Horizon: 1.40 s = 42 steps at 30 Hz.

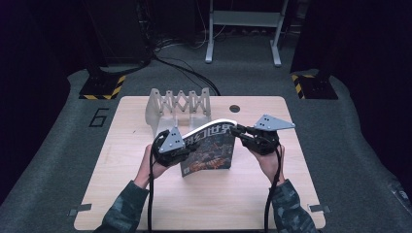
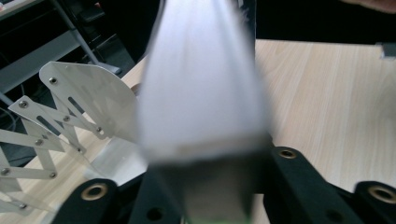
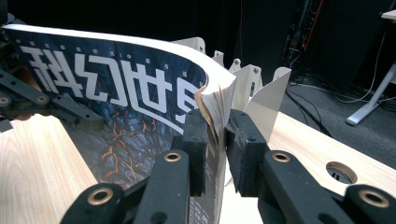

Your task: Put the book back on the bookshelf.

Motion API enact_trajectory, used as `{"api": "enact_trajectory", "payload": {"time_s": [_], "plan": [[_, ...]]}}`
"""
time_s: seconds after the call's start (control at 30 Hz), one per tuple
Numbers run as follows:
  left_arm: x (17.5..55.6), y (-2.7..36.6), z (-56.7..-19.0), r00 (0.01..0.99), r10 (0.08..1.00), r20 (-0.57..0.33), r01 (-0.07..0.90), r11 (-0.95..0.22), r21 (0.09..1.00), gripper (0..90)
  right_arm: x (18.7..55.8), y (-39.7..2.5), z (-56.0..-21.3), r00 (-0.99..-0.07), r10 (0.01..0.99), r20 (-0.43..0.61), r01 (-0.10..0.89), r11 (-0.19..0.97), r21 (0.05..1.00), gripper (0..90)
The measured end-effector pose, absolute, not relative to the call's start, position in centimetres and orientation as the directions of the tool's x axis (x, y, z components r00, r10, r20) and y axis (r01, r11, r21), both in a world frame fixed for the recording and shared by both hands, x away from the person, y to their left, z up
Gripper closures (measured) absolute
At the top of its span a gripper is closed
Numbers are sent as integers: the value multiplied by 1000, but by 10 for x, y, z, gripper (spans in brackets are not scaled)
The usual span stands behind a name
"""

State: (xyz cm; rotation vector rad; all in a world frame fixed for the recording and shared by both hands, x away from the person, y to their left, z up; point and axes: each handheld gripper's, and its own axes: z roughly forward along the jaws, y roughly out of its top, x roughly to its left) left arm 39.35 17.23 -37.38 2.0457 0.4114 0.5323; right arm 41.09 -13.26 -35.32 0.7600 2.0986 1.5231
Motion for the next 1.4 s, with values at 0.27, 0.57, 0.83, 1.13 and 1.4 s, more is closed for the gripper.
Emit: {"api": "enact_trajectory", "payload": {"time_s": [0.27, 0.57, 0.83, 1.13, 1.4], "plan": [[397, 176, -368, 858, 490, 152, 108, -461, 881, 597, 413, -131, -353, -756, 653, -38, 169, 251, 953, 775], [401, 183, -357, 852, 509, 123, 126, -427, 895, 571, 414, -129, -351, -754, 656, -35, 178, 255, 950, 774], [404, 180, -343, 843, 516, 153, 128, -469, 874, 580, 416, -128, -350, -753, 657, -30, 185, 256, 949, 773], [414, 174, -326, 864, 480, 152, 132, -508, 851, 611, 417, -128, -349, -754, 656, -25, 194, 260, 946, 770], [421, 166, -318, 871, 464, 162, 130, -536, 834, 634, 418, -128, -349, -755, 655, -29, 192, 263, 945, 768]]}}
